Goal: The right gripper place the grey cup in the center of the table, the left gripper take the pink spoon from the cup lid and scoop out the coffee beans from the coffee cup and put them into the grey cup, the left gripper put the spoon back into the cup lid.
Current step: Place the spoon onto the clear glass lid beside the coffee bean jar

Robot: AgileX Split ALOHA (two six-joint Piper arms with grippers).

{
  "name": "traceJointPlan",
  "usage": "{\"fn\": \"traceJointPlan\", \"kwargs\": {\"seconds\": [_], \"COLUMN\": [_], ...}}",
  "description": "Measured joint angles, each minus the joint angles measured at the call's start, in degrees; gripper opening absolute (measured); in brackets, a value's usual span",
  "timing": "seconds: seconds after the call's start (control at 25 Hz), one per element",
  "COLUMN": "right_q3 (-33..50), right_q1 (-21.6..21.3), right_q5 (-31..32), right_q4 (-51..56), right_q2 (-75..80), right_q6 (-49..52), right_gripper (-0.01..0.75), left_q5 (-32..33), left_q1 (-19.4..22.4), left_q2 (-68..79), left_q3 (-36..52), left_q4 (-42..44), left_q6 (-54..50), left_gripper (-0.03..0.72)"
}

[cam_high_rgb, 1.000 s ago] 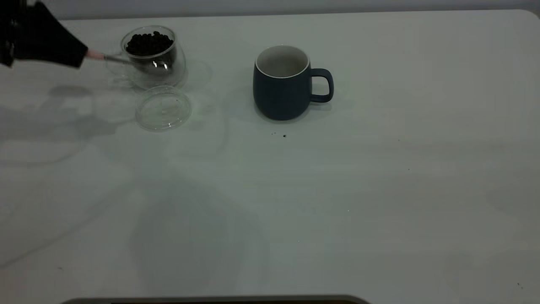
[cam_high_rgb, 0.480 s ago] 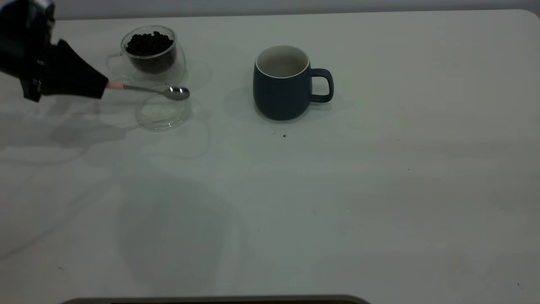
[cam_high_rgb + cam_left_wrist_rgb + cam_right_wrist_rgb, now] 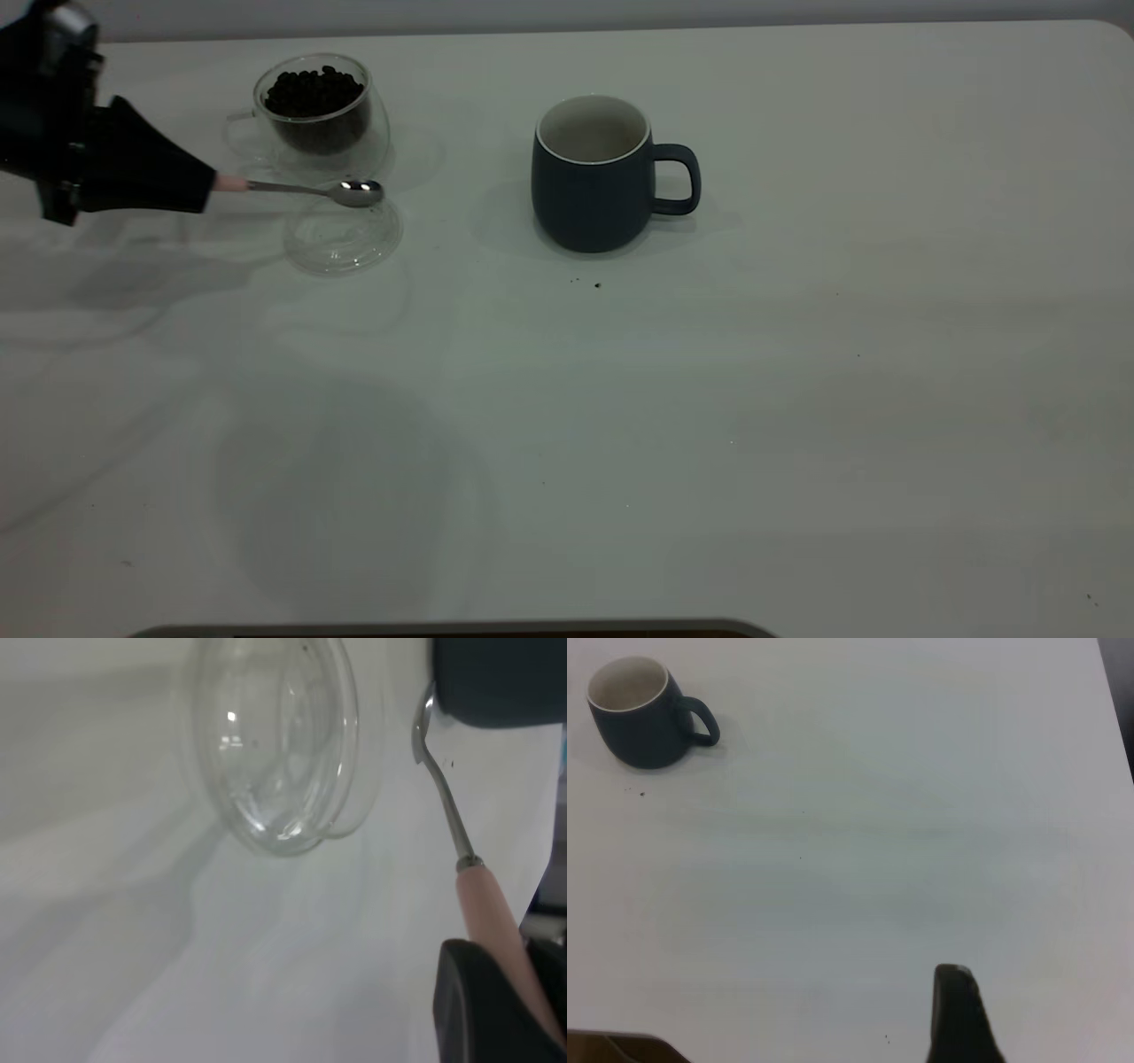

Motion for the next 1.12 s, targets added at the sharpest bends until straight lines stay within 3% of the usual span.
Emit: {"fn": "traceJointPlan", "kwargs": {"seconds": [0.2,0.56,1.12], "right_q3": [0.0,0.0,0.0], "right_q1": [0.0,0.0,0.0], "right_q5": [0.0,0.0,0.0], "right_q4": [0.0,0.0,0.0], "right_q2": [0.0,0.0,0.0], "right_q6": [0.0,0.0,0.0], "right_gripper": [0.507,0.507,0.507], "left_q5": [-0.73,-4.94,-6.44], "left_q1": [1.77,-2.55,-2.64], "left_q2": [0.0,2.98,3.2], "left_q3": [0.0,0.0,-0.05], "left_q4": [-0.44,-0.83,-1.74], "left_q6": [0.0,0.34,-0.21], "left_gripper": [0.123,0.123,0.123]}}
